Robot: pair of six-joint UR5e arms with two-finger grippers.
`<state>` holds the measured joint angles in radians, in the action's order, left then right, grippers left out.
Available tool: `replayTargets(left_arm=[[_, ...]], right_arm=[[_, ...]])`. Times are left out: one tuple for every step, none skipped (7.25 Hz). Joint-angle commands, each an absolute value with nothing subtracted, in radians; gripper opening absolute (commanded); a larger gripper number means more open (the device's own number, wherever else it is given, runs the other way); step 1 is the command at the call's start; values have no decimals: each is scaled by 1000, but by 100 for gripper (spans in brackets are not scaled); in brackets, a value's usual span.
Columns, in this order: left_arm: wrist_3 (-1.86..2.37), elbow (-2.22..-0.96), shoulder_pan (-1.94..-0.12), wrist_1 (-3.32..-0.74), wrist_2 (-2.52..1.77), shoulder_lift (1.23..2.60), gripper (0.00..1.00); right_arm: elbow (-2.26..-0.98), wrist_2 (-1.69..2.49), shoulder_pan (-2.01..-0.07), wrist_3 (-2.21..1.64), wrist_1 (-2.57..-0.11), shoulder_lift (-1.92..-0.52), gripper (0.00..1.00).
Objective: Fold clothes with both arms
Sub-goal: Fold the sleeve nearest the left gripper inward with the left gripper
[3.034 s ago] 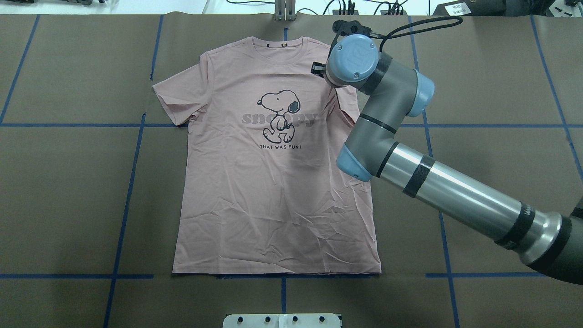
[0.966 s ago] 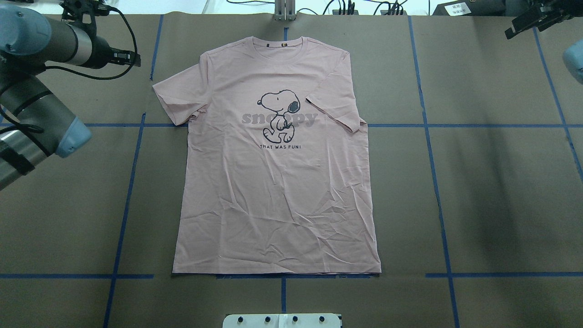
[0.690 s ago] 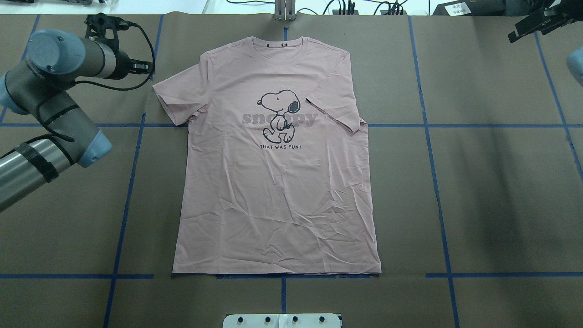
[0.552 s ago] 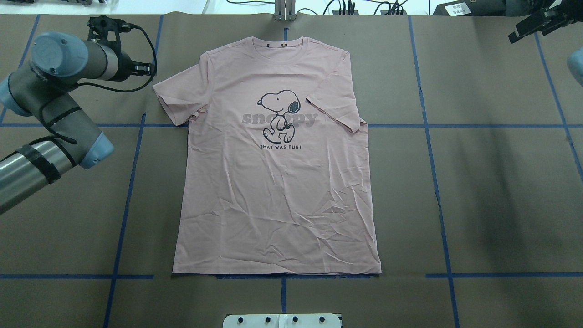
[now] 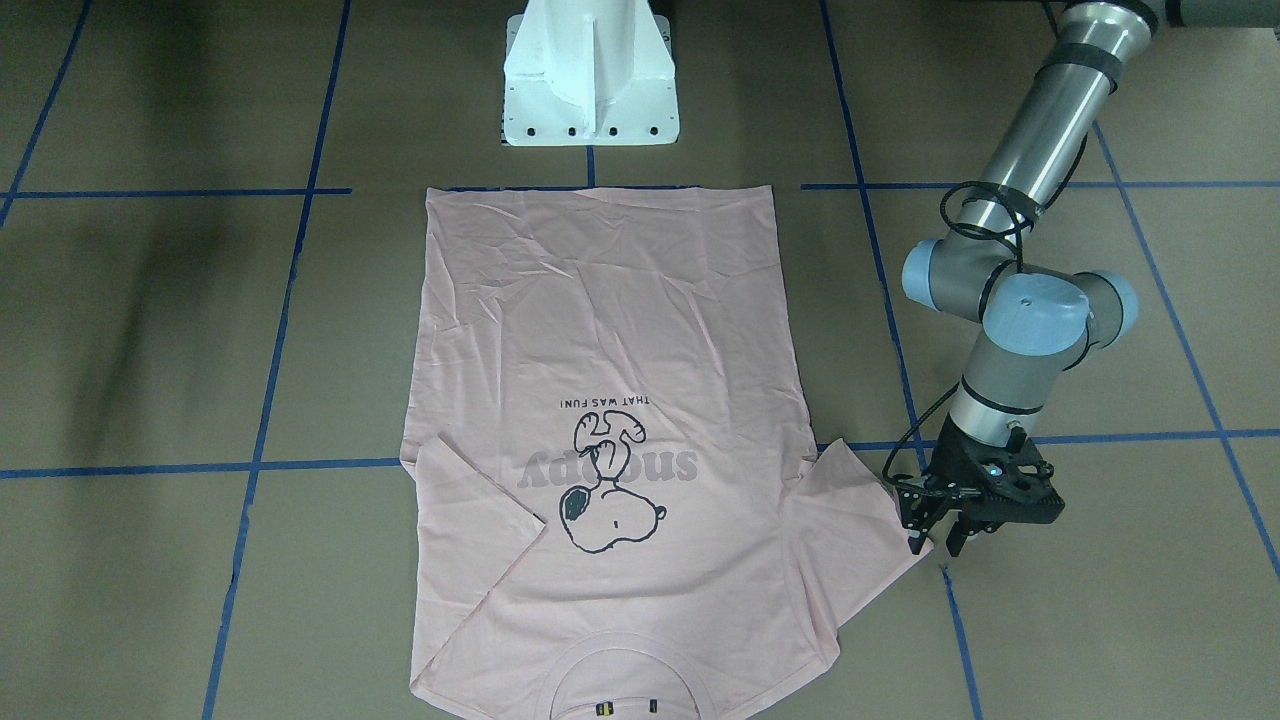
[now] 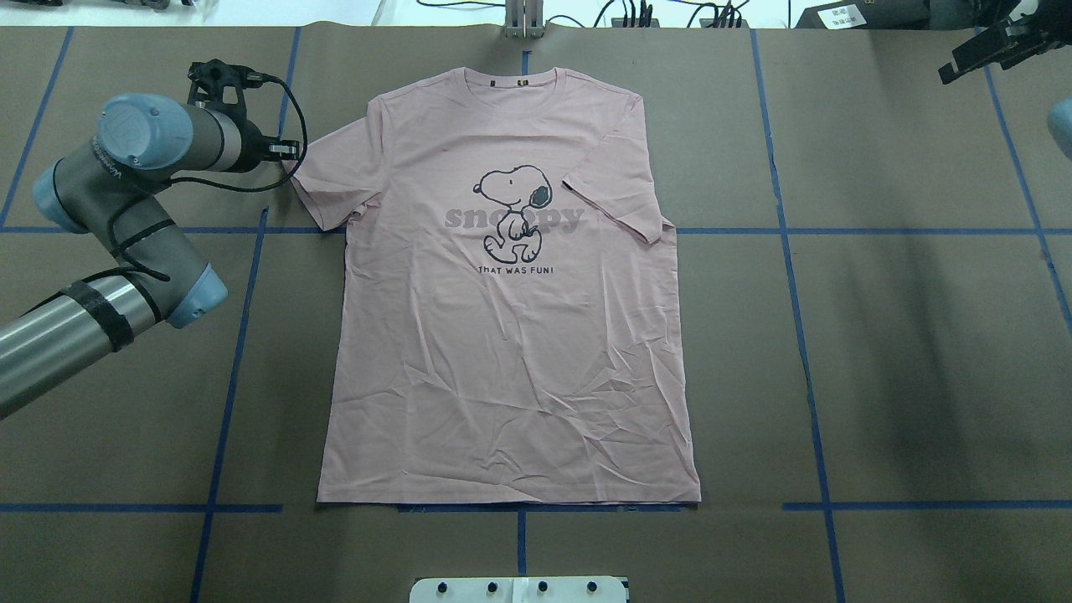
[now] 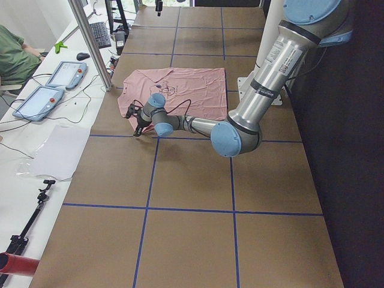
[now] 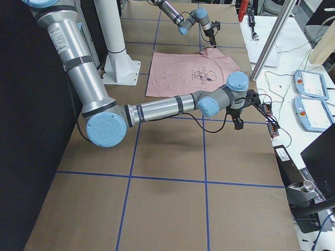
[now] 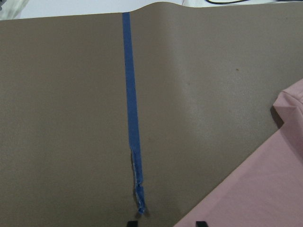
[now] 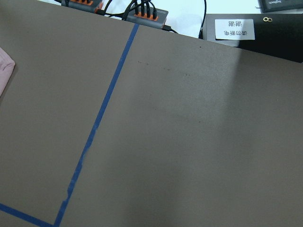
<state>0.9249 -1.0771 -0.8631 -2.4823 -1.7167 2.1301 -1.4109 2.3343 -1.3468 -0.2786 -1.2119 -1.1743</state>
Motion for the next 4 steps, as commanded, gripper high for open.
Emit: replayTargets(left_arm=[[925, -1074, -859, -2485, -1717, 2131, 49], [925, -1074, -853, -2485, -1717, 2131, 48], [925, -1074, -850, -2485, -1717, 2131, 45], [925, -1074, -845, -2485, -1717, 2131, 40]], right_arm=[[-1411, 2332, -1347, -279, -1212, -1175, 100], [-1410, 2330, -1347, -281, -1213, -1175, 100], [-1410, 2330, -1347, -282, -1213, -1175, 100], [-1408, 2330, -1347, -287, -1213, -1175, 100]])
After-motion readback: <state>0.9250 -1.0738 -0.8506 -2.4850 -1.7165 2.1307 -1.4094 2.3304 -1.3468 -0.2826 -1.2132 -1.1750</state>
